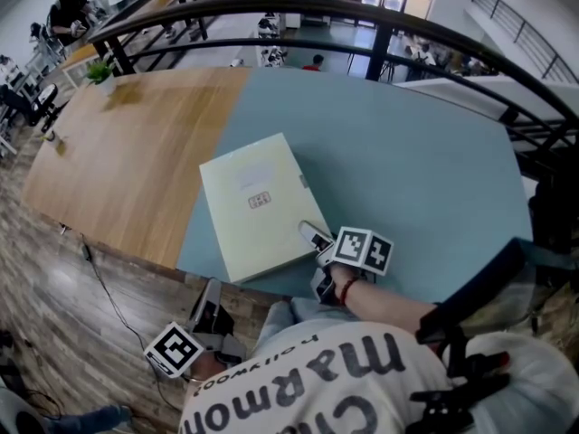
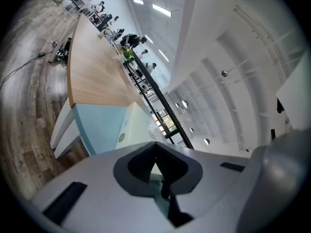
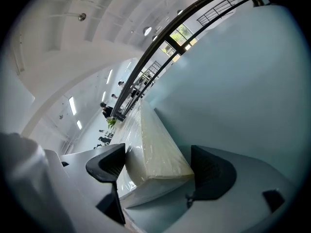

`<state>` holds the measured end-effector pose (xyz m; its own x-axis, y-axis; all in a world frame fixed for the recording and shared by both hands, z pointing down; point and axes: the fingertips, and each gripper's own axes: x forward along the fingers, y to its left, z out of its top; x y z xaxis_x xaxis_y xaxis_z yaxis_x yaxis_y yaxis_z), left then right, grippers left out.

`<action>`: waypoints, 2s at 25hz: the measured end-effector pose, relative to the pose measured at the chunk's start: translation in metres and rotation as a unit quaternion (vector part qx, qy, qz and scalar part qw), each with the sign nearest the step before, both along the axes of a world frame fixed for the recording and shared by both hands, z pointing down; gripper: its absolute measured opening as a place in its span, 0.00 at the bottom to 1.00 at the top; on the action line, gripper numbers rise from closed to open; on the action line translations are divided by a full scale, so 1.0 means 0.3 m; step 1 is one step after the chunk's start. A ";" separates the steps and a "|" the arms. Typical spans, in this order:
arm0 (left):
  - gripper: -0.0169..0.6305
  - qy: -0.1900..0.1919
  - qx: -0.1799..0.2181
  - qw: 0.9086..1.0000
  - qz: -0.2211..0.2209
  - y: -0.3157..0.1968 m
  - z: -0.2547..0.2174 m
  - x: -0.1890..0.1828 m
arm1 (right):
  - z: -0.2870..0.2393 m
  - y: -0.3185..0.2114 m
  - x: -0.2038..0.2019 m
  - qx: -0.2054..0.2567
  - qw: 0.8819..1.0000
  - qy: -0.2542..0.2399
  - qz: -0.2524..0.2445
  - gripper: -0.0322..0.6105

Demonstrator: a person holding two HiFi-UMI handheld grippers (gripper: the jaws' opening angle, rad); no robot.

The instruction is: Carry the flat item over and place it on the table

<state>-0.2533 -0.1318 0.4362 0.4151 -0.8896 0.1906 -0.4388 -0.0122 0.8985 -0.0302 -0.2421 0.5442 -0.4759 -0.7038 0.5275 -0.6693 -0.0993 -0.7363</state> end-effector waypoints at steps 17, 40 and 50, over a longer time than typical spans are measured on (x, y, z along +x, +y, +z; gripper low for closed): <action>0.03 -0.090 -0.002 0.995 0.033 0.015 0.005 -0.077 | -0.041 0.020 0.010 0.064 0.982 0.165 -0.072 0.67; 0.03 -0.131 0.021 0.989 0.062 0.242 0.015 0.317 | -0.106 0.362 0.371 0.124 0.958 0.203 -0.158 0.16; 0.03 -0.109 -0.011 0.993 0.045 0.476 0.153 0.621 | -0.016 0.592 0.691 0.113 0.957 0.194 -0.182 0.13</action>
